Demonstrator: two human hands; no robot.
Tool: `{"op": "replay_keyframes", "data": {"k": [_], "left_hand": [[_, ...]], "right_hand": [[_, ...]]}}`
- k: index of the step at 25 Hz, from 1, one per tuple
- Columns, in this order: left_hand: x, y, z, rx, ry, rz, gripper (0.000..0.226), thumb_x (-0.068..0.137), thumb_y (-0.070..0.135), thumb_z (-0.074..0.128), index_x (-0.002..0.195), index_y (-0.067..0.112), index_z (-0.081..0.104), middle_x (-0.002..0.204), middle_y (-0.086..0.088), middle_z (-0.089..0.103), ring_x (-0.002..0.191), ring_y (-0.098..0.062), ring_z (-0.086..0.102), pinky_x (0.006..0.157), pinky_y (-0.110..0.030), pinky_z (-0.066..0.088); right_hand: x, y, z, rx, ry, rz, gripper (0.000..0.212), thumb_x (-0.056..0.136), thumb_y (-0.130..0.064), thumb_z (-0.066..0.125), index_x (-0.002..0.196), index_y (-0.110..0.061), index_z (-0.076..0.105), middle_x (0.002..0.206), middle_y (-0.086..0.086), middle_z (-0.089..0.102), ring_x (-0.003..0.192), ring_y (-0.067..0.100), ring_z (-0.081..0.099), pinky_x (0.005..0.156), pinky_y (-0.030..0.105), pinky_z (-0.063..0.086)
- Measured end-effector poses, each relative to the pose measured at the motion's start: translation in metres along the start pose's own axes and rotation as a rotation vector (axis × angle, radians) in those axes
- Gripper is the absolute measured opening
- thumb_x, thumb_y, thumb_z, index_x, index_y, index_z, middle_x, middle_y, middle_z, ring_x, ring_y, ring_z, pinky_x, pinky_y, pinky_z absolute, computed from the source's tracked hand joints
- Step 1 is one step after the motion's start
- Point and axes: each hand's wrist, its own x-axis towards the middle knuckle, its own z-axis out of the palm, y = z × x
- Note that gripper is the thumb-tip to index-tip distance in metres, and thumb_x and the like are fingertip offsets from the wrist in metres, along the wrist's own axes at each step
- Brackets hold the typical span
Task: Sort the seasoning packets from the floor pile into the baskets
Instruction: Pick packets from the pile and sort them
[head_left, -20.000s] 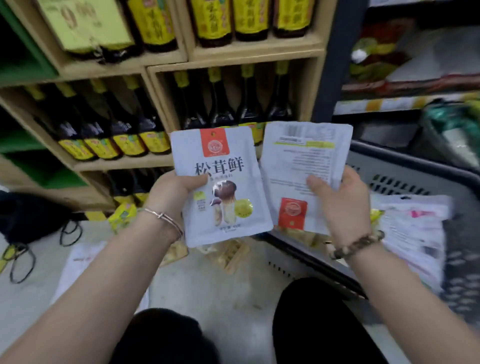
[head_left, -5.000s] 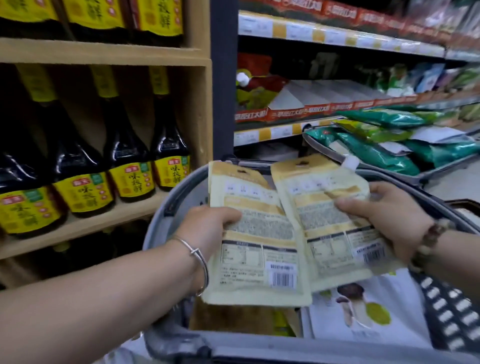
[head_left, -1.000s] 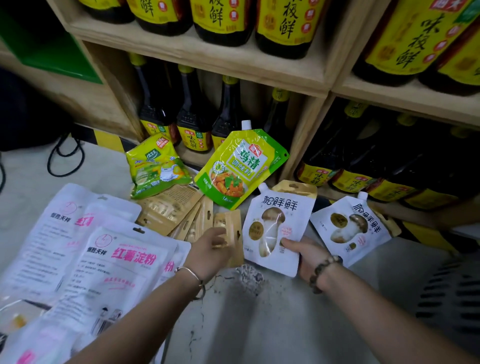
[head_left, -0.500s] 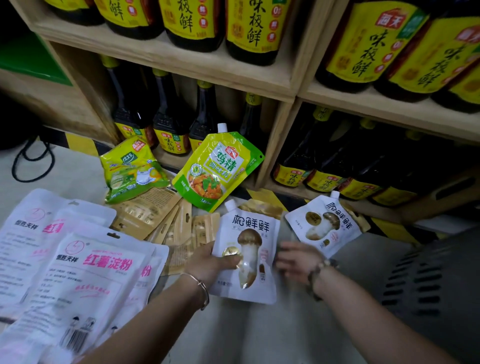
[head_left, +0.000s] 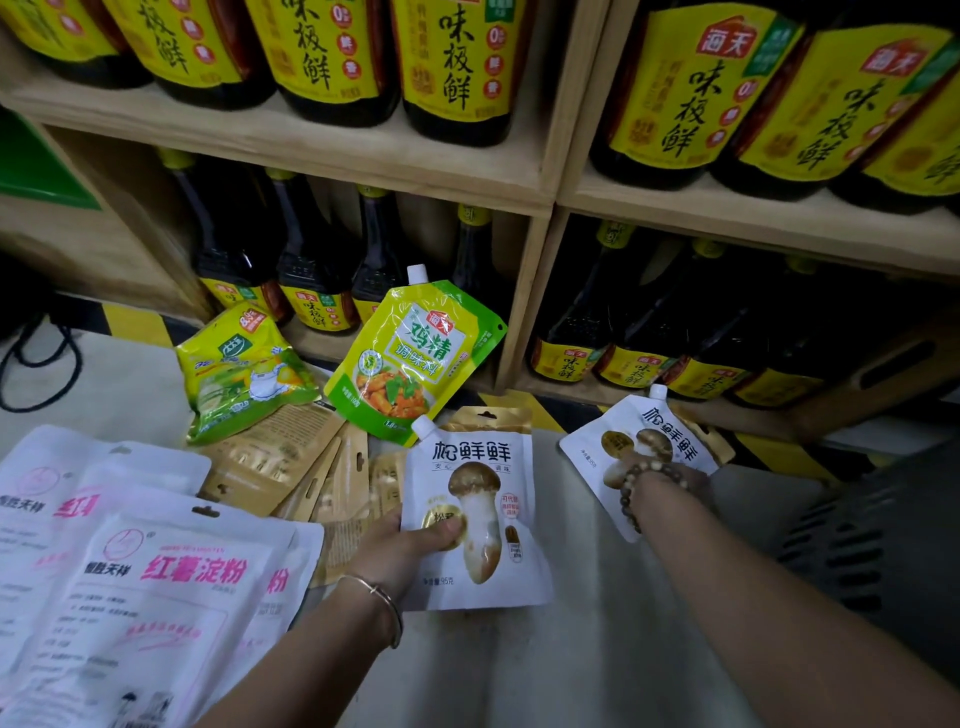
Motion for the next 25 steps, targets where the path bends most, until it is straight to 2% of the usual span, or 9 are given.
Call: {"op": "replay_keyframes", "data": {"k": [2,4,6,9,11,14,18,22,25], "left_hand": [[0.001,0.001,0.000,0.008,-0.009,-0.001,0.013,0.076,0.004,0.071,0.088,0.004,0.068,0.078,-0.016,0.073,0.059,-0.028,0.069,0.052,-0.034,0.056],[0.001,0.003,0.000,0.011,-0.012,-0.004,0.013,0.076,0.004,0.072,0.088,0.005,0.068,0.078,-0.015,0.073,0.058,-0.027,0.069,0.050,-0.031,0.055],[0.001,0.004,0.002,0.021,-0.014,-0.006,0.016,0.076,0.004,0.072,0.092,0.003,0.068,0.082,-0.017,0.073,0.063,-0.029,0.068,0.055,-0.034,0.055],[0.001,0.003,0.002,0.030,-0.017,-0.002,0.019,0.075,0.004,0.072,0.094,0.002,0.068,0.086,-0.019,0.072,0.066,-0.031,0.068,0.060,-0.036,0.057],[-0.001,0.003,-0.001,0.024,-0.035,0.002,0.023,0.073,0.004,0.073,0.095,0.003,0.068,0.086,-0.019,0.072,0.070,-0.033,0.069,0.065,-0.040,0.057],[0.002,0.003,-0.012,0.013,-0.039,0.041,0.028,0.069,0.008,0.073,0.097,0.005,0.068,0.088,-0.018,0.073,0.077,-0.037,0.069,0.073,-0.047,0.056],[0.011,0.002,-0.022,-0.056,-0.123,0.080,0.049,0.057,-0.001,0.079,0.104,0.003,0.065,0.094,-0.019,0.072,0.081,-0.038,0.069,0.064,-0.045,0.057],[0.008,0.002,-0.029,-0.147,-0.101,0.052,0.037,0.063,-0.006,0.062,0.099,0.003,0.065,0.088,-0.018,0.072,0.079,-0.036,0.069,0.058,-0.043,0.056],[-0.022,0.014,-0.040,-0.034,0.015,0.068,0.025,0.070,-0.008,0.059,0.089,0.007,0.064,0.073,-0.009,0.072,0.065,-0.027,0.069,0.054,-0.040,0.056]], "right_hand": [[0.000,0.002,-0.005,-0.107,0.116,-0.114,0.073,0.077,-0.036,0.071,0.134,-0.007,0.037,0.138,0.015,0.042,0.111,0.029,0.052,0.085,0.034,0.048],[0.009,0.001,-0.008,-0.112,-0.064,-0.212,0.053,0.086,-0.019,0.062,0.132,-0.004,0.041,0.135,0.018,0.046,0.107,0.031,0.055,0.064,0.025,0.044],[0.008,-0.006,-0.007,-0.223,-0.077,-0.200,0.051,0.092,-0.026,0.053,0.137,-0.008,0.037,0.141,0.015,0.041,0.122,0.030,0.046,0.075,0.029,0.046],[0.000,-0.005,-0.001,-0.320,0.147,-0.206,0.054,0.089,-0.050,0.042,0.133,-0.019,0.038,0.140,0.008,0.041,0.127,0.027,0.040,0.097,0.035,0.039],[0.002,-0.001,0.004,-0.242,0.171,-0.267,0.045,0.091,-0.045,0.040,0.128,-0.020,0.042,0.140,0.006,0.042,0.127,0.026,0.040,0.099,0.035,0.038],[-0.007,0.014,-0.007,0.301,0.090,-0.181,0.023,0.090,-0.024,0.057,0.112,-0.016,0.055,0.131,0.007,0.053,0.117,0.028,0.050,0.093,0.037,0.044],[-0.039,0.044,-0.016,0.225,-0.048,-0.378,0.024,0.077,-0.004,0.071,0.097,-0.012,0.060,0.104,0.011,0.067,0.093,0.031,0.063,0.086,0.048,0.051],[-0.088,0.061,-0.013,0.208,-0.129,-0.498,0.027,0.074,0.006,0.070,0.082,-0.015,0.055,0.083,0.005,0.066,0.071,0.012,0.062,0.060,0.025,0.050],[-0.136,0.075,-0.012,0.159,-0.061,-0.598,0.028,0.074,0.003,0.071,0.090,-0.010,0.052,0.077,-0.008,0.063,0.066,-0.008,0.058,0.056,0.011,0.045]]}}
